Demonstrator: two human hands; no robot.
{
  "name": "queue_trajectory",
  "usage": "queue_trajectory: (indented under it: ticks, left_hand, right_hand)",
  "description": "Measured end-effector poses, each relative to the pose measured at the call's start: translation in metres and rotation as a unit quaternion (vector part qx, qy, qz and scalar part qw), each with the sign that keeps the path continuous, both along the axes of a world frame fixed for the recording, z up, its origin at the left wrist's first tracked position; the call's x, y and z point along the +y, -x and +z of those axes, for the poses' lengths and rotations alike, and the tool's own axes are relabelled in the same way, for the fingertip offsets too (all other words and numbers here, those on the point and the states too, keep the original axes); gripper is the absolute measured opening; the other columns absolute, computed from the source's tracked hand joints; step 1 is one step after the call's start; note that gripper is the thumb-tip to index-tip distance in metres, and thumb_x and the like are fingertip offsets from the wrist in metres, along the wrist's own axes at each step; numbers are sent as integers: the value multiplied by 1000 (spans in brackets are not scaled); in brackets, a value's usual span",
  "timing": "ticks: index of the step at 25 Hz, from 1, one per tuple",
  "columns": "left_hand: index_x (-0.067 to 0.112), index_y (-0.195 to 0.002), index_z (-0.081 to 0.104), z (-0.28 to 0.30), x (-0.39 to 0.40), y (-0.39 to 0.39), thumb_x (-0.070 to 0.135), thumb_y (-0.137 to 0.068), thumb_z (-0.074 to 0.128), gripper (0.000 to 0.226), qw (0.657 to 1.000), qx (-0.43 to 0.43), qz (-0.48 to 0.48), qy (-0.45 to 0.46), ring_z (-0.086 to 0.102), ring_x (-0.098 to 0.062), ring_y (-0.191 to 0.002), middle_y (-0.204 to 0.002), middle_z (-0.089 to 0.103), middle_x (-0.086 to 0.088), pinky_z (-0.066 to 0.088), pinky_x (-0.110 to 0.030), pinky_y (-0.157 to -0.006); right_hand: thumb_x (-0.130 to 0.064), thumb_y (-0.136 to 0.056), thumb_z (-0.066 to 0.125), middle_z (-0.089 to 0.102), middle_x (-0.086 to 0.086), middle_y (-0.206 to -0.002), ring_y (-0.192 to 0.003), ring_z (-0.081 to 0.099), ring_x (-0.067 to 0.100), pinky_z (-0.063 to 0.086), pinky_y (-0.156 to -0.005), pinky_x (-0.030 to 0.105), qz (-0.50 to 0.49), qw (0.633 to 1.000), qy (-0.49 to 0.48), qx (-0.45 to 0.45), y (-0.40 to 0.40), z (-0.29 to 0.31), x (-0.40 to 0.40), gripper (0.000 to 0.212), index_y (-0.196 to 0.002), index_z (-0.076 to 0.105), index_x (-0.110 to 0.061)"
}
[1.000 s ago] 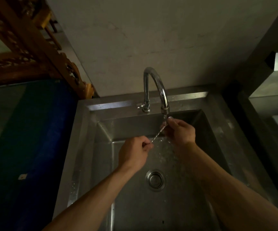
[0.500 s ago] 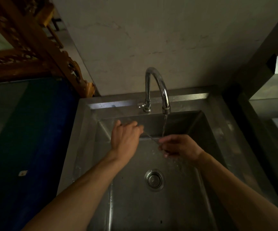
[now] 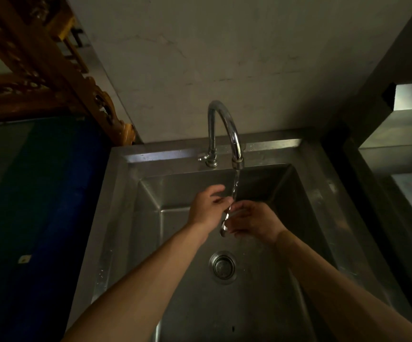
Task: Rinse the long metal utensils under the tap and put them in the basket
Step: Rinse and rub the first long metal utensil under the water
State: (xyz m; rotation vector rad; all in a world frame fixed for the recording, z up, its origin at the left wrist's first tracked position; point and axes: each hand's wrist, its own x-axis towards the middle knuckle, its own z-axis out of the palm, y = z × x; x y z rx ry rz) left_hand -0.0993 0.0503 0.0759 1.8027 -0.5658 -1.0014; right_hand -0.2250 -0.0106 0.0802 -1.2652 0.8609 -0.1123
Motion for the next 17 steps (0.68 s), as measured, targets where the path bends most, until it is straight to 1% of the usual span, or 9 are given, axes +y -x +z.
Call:
queue_trajectory:
  ticks: [3, 5, 7, 8, 10, 11, 13, 15, 17]
  left_hand:
    - [7, -103, 70, -1, -7, 2, 15, -85, 67, 20, 1000, 1, -4, -9, 61, -13, -81, -93, 69, -9, 47, -28, -77]
    - [7, -96, 71, 1, -12, 2, 15, -85, 66, 15, 1000, -6, -3, -6, 58, -13, -73, -83, 68, -7, 46, -28, -70]
    - [8, -92, 72, 1, -14, 0, 14, -85, 65, 12, 999, -35, -13, -8, 56, -8, -65, -75, 66, -3, 44, -22, -64]
    - [10, -89, 73, 0, -15, -1, 14, -85, 65, 10, 998, -49, -23, -13, 55, -3, -61, -70, 66, 2, 43, -18, -61]
    - [15, -76, 72, 1, -14, 0, 15, -84, 64, 11, 996, -73, -46, -19, 50, 3, -50, -55, 60, 13, 38, -15, -53]
    - [16, -71, 71, 1, -13, 1, 16, -84, 63, 15, 995, -81, -49, -17, 48, 2, -48, -50, 58, 13, 38, -17, -52]
    - [15, -75, 72, 2, -10, 0, 16, -85, 63, 14, 995, -83, -50, -12, 53, -2, -55, -60, 64, 9, 42, -20, -58]
    - [16, -79, 73, 3, -3, -1, 18, -86, 63, 12, 994, -88, -58, -11, 58, 1, -62, -70, 69, 5, 44, -14, -64]
    - [20, -73, 71, 2, 7, -3, 18, -86, 64, 15, 993, -98, -66, -9, 55, 8, -58, -67, 67, 10, 41, -7, -60]
  right_hand:
    - [4, -80, 70, 72, 10, -79, -63, 71, 13, 56, -58, 27, 17, 998, 50, 18, 0, 0, -3, 19, -91, 63, -9]
    - [-13, -87, 69, 74, 10, -77, -62, 71, 13, 55, -57, 25, -12, 994, 97, 49, 0, 2, -7, 1, -87, 68, -12]
    - [-34, -89, 66, 75, 3, -74, -64, 71, 12, 54, -58, 25, -85, 979, 167, 83, 0, 2, -16, 18, -84, 72, -18]
    - [-37, -88, 65, 75, 0, -76, -68, 71, 11, 54, -60, 25, -113, 975, 174, 75, 0, 1, -21, 17, -83, 72, -23]
    - [-31, -88, 68, 74, -2, -81, -76, 69, 9, 52, -66, 25, -115, 987, 113, 22, -4, 1, -25, 6, -85, 72, -27]
    - [-27, -87, 69, 74, 1, -83, -77, 69, 10, 52, -68, 25, -114, 991, 67, 1, -8, 0, -25, 5, -87, 73, -24]
    - [-21, -87, 69, 73, 10, -83, -75, 67, 17, 51, -66, 25, -156, 988, 1, -16, -16, -1, -23, 9, -90, 73, -13]
    - [-17, -88, 68, 72, 10, -82, -71, 65, 17, 50, -59, 21, -223, 974, -25, -26, -20, -1, -27, 10, -91, 72, -9]
    - [-15, -89, 66, 73, 9, -86, -74, 68, 16, 53, -59, 20, -258, 965, -25, -40, -22, 2, -31, 10, -94, 71, -8]
